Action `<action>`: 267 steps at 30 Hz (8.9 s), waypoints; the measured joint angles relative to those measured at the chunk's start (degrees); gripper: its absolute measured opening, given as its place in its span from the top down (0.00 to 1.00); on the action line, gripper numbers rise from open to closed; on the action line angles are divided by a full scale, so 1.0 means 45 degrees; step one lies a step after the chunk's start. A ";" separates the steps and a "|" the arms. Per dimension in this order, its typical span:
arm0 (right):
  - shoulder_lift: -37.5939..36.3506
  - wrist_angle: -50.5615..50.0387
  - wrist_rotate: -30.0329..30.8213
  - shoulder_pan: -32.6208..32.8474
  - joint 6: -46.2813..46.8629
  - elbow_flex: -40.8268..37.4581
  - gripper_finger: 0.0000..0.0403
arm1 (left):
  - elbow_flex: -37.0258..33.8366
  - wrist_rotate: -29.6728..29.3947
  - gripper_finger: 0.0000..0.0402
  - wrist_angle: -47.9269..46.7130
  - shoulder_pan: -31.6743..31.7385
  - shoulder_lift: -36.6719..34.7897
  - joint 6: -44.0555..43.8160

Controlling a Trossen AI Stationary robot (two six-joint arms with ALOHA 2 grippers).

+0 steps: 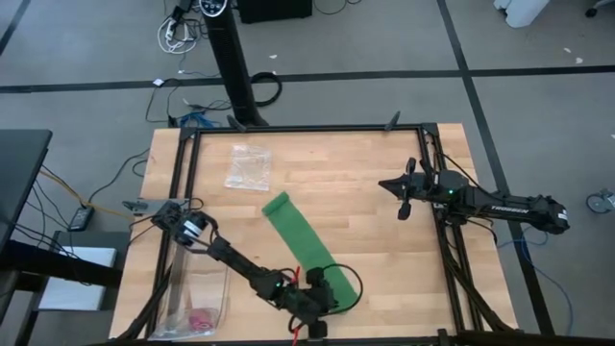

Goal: Roll bandage
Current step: Roll the green bandage

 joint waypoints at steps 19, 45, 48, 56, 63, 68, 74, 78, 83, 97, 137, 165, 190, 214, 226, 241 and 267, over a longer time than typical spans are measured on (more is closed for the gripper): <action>-0.0005 0.0128 -0.0141 0.0010 0.0237 0.0000 0.98 | 0.0019 0.1534 0.91 0.1178 0.0011 0.0442 0.0970; -0.0005 0.1040 -0.1039 0.0035 0.2711 0.0000 0.98 | 0.1889 0.0731 0.88 -0.4127 -0.0206 -0.2183 0.3627; -0.0002 0.1358 -0.1929 0.0038 0.2533 0.0000 0.98 | 0.1810 0.0632 0.92 -0.4171 -0.0256 -0.2312 0.3932; 0.0000 0.1991 -0.4286 0.0043 0.3543 0.0000 0.98 | 0.1225 0.0402 0.98 -0.3698 -0.0251 -0.2380 0.3927; 0.0593 0.1801 -0.4634 0.0355 0.2580 0.0000 0.99 | 0.0790 0.0144 0.98 -0.2951 0.0071 -0.2380 0.3998; 0.1253 0.2156 -0.4654 0.0602 0.2162 0.0000 0.99 | -0.0170 0.0565 0.98 -0.0350 0.0465 -0.2380 0.4347; 0.2032 0.2374 -0.4823 0.0933 0.2288 0.0005 0.99 | -0.2225 0.0775 0.98 0.3484 0.1044 -0.2510 0.3440; 0.2397 0.2454 -0.4956 0.1228 0.2288 0.0010 0.97 | -0.3584 -0.1446 0.99 0.3333 0.1148 -0.3432 0.1800; 0.2787 0.2764 -0.4372 0.1316 0.2244 0.0044 0.88 | -0.5399 -0.3755 0.99 0.2035 0.0999 -0.5707 -0.0482; 0.4639 0.3203 -0.3690 0.1311 0.3161 0.0089 0.73 | -0.7392 -0.5925 0.99 -0.7795 -0.0424 -0.8466 -1.3424; 0.5867 0.5055 -0.3682 0.1311 0.3291 0.0121 0.60 | -1.1608 -0.7296 0.64 -0.1445 0.1961 -0.8432 -1.4347; 0.5867 0.5050 -0.3682 0.1325 0.3192 0.0126 0.60 | -0.7799 -0.3504 0.64 -0.8863 0.3081 -0.8243 -1.4750; 0.5865 0.4880 -0.3779 0.1331 0.3167 0.0126 0.59 | -1.0848 -0.4207 0.64 -0.3418 0.3912 -0.8042 -1.4945; 0.5867 0.4875 -0.3789 0.1336 0.2935 0.0126 0.59 | -1.0926 -0.5704 0.83 -0.2062 0.4939 -0.7721 -1.0034; 0.5852 0.5308 -0.4355 0.1482 0.2649 0.0304 0.68 | -1.0928 -0.7003 0.98 0.4590 0.4951 -0.6962 -0.1170; 0.7568 0.2041 -0.2212 0.5463 0.2082 0.3022 0.70 | -1.0322 -0.6409 0.99 0.5287 0.5256 -0.9510 0.7671; 2.0188 0.3031 0.3924 1.1254 0.4672 0.9183 0.60 | -1.0331 -0.5270 0.99 0.3313 0.5242 -0.9530 0.6965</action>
